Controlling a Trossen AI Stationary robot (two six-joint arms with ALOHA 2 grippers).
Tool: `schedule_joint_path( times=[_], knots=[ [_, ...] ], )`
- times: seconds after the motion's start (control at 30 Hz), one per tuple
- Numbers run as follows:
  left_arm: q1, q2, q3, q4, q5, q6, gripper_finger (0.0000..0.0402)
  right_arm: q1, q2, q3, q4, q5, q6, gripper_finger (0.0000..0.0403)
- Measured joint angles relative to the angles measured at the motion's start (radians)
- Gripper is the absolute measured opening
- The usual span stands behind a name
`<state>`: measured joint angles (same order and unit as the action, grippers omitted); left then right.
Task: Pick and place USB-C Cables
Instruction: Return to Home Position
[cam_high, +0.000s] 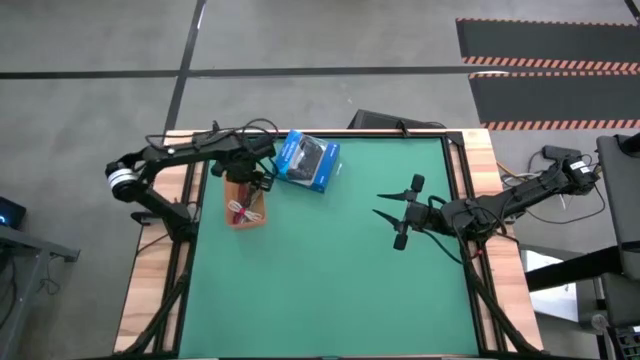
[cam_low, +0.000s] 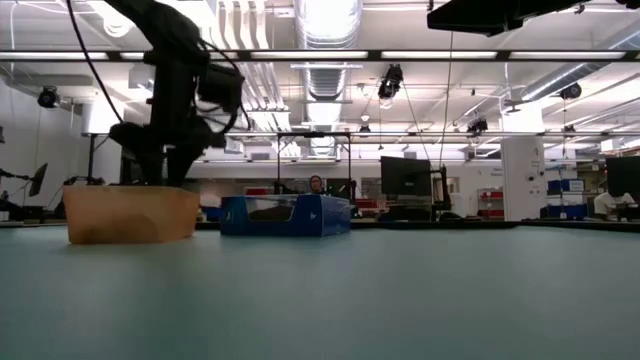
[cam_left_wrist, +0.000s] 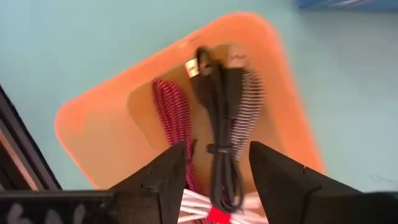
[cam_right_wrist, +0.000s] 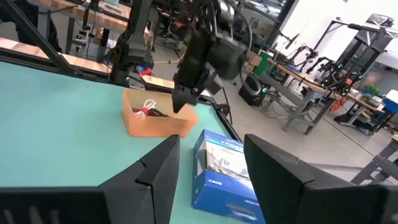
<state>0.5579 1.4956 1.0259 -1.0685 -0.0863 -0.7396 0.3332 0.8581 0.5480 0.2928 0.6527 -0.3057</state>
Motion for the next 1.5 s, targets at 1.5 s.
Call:
schedule_joint_path(
  times=[1.5],
  knots=[
    [-0.962,-0.935,-0.676,1.052,-0.287,0.749,0.0005,-0.265,0.047,-0.095,0.207,-0.478,0.059,0.0021]
  ],
)
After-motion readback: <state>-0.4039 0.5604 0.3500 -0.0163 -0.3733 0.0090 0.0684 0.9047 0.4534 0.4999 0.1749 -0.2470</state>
